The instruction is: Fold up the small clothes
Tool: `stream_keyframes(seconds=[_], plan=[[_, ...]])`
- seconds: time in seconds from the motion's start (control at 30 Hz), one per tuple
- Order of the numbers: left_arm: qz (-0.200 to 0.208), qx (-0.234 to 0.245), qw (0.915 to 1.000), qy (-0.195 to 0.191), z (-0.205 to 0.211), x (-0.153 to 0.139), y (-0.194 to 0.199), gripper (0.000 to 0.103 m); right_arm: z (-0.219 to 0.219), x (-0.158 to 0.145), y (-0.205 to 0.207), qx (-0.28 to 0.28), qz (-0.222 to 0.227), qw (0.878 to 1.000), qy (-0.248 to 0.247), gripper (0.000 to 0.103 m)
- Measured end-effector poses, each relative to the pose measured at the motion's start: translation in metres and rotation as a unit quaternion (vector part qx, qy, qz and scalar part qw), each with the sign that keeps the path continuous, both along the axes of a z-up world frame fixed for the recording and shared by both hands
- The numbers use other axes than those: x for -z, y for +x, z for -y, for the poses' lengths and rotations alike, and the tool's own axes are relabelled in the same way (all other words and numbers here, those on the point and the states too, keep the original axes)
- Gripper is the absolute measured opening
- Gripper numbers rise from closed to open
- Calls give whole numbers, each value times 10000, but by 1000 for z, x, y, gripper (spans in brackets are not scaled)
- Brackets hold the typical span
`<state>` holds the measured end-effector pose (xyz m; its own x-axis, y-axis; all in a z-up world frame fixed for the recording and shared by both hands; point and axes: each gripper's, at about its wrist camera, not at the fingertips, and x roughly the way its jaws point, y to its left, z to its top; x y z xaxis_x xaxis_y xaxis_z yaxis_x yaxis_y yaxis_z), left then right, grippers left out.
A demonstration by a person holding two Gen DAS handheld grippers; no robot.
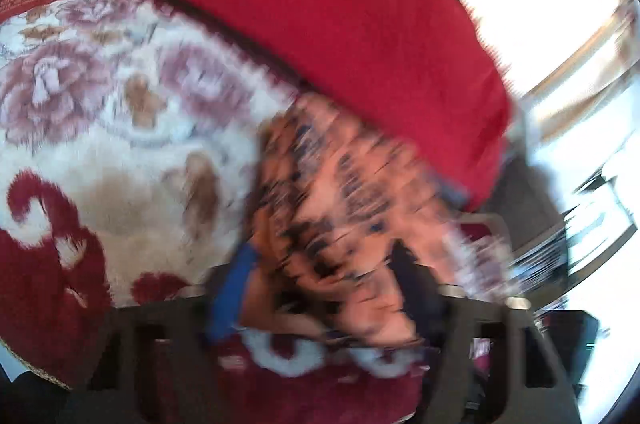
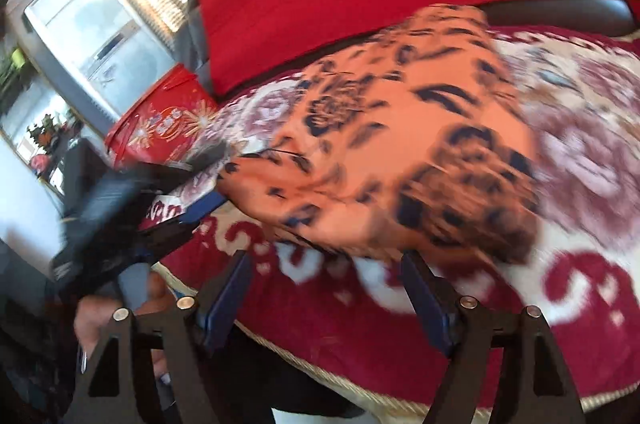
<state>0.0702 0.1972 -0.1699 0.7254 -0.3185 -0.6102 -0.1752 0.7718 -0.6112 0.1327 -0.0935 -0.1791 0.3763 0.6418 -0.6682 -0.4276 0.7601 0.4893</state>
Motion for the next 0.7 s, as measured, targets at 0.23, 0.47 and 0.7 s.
stream_keyframes(seconds=[0.23, 0.47, 0.7], plan=[[-882, -251, 9944, 519, 9, 21, 9, 28, 71, -3, -4, 515, -174, 9971, 532, 84], [-922, -297, 9818, 1633, 36, -10, 9, 28, 103, 17, 0, 739, -597, 9921, 816, 84], [-717, -310, 9728, 2180, 54, -39, 14, 49, 113, 24, 3, 840, -725, 9901, 863, 86]])
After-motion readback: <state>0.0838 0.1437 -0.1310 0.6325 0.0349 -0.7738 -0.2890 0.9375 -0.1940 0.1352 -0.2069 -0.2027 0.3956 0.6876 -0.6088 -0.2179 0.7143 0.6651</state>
